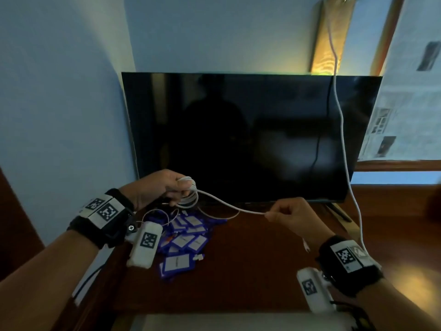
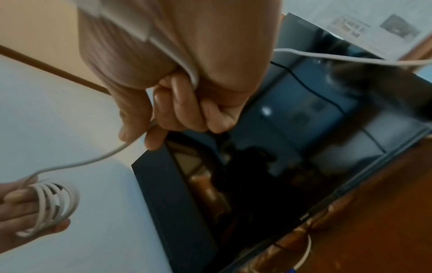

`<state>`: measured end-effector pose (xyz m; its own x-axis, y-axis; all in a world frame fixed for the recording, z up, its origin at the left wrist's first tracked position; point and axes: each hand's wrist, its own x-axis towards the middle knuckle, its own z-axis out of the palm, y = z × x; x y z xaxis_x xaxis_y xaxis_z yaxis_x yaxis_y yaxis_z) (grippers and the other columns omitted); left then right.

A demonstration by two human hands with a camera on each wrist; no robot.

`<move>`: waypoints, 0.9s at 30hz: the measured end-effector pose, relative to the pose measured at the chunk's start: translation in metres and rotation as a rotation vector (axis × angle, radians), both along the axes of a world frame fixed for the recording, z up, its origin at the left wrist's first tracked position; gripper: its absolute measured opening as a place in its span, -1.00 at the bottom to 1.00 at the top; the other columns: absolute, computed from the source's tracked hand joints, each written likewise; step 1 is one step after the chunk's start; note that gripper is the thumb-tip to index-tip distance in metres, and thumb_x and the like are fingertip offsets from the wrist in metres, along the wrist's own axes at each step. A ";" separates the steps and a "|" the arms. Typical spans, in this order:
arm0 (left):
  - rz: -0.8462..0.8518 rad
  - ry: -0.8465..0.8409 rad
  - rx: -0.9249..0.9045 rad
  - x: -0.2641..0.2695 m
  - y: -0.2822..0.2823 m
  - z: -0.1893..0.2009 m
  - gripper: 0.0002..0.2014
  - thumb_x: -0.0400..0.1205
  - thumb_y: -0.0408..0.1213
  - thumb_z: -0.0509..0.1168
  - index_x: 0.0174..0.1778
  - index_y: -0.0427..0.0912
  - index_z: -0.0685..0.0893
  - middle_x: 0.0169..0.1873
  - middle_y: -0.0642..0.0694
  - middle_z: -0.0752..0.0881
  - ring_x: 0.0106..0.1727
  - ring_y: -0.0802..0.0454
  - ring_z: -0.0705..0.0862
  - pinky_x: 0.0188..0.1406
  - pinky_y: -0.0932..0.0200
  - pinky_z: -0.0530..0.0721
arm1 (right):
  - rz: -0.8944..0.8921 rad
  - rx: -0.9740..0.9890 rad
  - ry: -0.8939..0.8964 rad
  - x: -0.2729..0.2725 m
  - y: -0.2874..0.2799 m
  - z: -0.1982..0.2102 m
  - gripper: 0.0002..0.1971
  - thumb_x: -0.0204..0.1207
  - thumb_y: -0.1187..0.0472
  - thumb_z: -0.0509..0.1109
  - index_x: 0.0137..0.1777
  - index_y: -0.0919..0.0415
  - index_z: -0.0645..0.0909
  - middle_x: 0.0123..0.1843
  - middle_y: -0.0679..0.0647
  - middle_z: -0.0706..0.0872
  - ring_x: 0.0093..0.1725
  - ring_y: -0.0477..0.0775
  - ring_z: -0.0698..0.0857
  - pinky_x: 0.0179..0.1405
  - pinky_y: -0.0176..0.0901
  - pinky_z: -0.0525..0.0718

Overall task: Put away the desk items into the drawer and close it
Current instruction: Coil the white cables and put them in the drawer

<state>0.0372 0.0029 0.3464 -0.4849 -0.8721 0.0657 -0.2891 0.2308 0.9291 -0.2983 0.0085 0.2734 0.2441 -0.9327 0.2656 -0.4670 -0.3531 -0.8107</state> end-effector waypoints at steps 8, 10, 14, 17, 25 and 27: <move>0.112 -0.184 -0.100 -0.031 -0.011 0.003 -0.70 0.74 -0.25 0.18 -0.31 -0.26 0.52 -0.65 0.09 0.38 -0.56 0.17 0.38 -0.39 0.20 0.46 | -0.260 -0.023 0.056 0.008 -0.013 0.021 -0.85 0.55 0.03 0.42 -0.22 0.00 0.71 -0.35 -0.05 0.74 -0.41 -0.16 0.63 -0.37 -0.32 0.54; 0.191 -0.244 -0.136 -0.043 -0.012 -0.002 -0.73 0.75 -0.29 0.15 -0.27 -0.27 0.53 -0.64 0.10 0.42 -0.55 0.17 0.39 -0.44 0.23 0.43 | -0.258 -0.067 0.007 0.023 -0.005 0.033 -0.84 0.57 -0.03 0.38 -0.13 -0.01 0.70 -0.24 -0.11 0.73 -0.35 -0.27 0.62 -0.37 -0.44 0.46; 0.194 -0.206 -0.150 -0.068 -0.007 -0.002 -0.72 0.75 -0.25 0.16 -0.27 -0.23 0.51 -0.58 0.06 0.42 -0.51 0.10 0.39 -0.39 0.12 0.43 | -0.071 -0.143 0.024 0.063 0.009 0.035 -0.68 0.53 -0.03 0.41 0.27 -0.06 0.58 0.06 -0.33 0.61 0.04 -0.42 0.57 -0.16 -0.58 0.49; 0.131 -0.121 -0.142 -0.088 0.009 0.008 -0.69 0.78 -0.23 0.10 -0.27 -0.26 0.49 -0.55 -0.01 0.35 -0.50 0.12 0.37 -0.34 0.21 0.47 | -0.045 -0.174 0.030 0.080 0.005 0.023 -0.64 0.55 0.05 0.43 0.33 -0.03 0.52 0.11 -0.31 0.57 0.04 -0.42 0.55 -0.13 -0.61 0.48; -0.072 -0.004 -0.045 -0.089 0.020 0.019 -0.69 0.61 0.04 0.26 -0.23 -0.16 0.53 -0.54 0.01 0.36 -0.45 0.12 0.44 -0.24 0.30 0.54 | 0.163 0.087 -0.532 0.056 0.006 0.021 -0.69 0.42 0.15 0.45 -0.17 0.46 0.56 -0.49 0.18 0.47 -0.56 -0.04 0.43 -0.54 -0.27 0.46; -0.097 0.022 -0.050 -0.085 0.019 0.015 -0.73 0.61 -0.01 0.24 -0.23 -0.15 0.55 -0.54 0.01 0.35 -0.45 0.09 0.42 -0.26 0.28 0.54 | 0.178 0.114 -0.562 0.041 0.003 0.019 -0.73 0.35 0.16 0.50 -0.24 0.37 0.54 -0.53 0.05 0.40 -0.61 -0.11 0.33 -0.62 -0.33 0.34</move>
<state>-0.0473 0.0216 0.3612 -0.5648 -0.8165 0.1193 -0.2427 0.3026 0.9217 -0.2569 0.0113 0.2922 0.2499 -0.9205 0.3003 0.1028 -0.2832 -0.9535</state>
